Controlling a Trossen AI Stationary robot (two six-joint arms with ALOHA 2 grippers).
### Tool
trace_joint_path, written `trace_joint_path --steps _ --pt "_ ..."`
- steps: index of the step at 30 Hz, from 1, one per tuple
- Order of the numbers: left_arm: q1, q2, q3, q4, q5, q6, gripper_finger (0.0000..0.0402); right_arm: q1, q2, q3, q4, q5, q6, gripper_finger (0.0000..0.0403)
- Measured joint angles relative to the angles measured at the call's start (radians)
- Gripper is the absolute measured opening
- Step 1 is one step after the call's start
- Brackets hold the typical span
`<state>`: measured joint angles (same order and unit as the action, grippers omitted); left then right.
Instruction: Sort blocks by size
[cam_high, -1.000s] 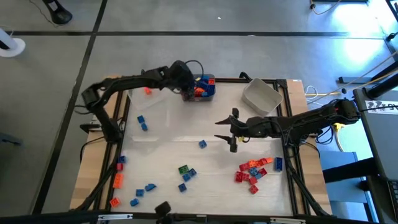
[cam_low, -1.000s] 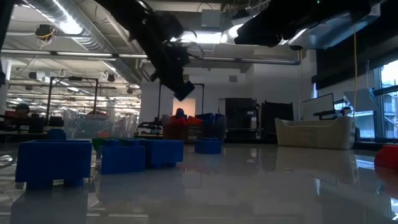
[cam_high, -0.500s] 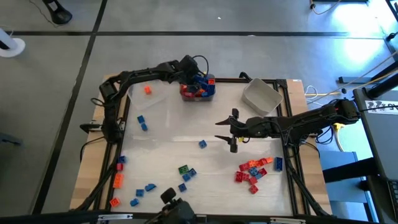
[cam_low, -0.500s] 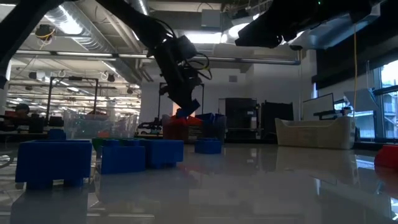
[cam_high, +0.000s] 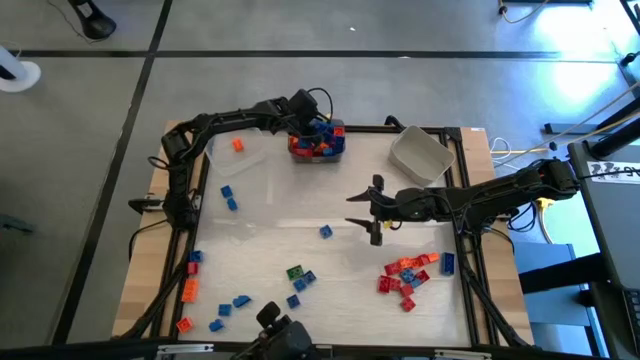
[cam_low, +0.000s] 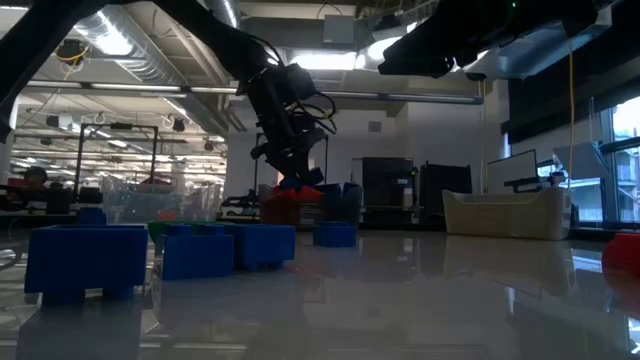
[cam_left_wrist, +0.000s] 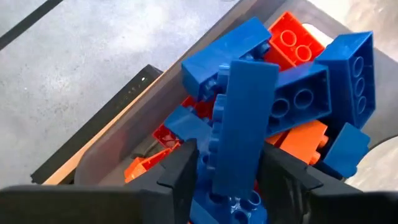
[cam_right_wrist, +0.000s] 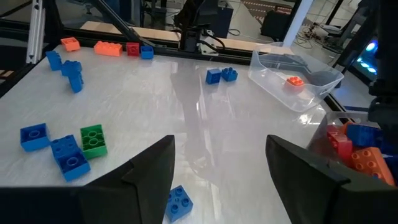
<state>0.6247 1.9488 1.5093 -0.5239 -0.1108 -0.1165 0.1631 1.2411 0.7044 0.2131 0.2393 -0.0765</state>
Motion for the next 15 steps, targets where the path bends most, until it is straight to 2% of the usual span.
trace_joint_path --steps 6,15 --pt "0.000 -0.013 0.004 -0.002 0.000 0.011 0.0171 0.000 0.000 0.000 0.000 -0.007 0.000 0.0248" --pt "-0.010 -0.093 0.017 -0.023 -0.008 0.038 0.0171 0.000 0.000 0.000 -0.005 -0.008 0.000 0.0248"
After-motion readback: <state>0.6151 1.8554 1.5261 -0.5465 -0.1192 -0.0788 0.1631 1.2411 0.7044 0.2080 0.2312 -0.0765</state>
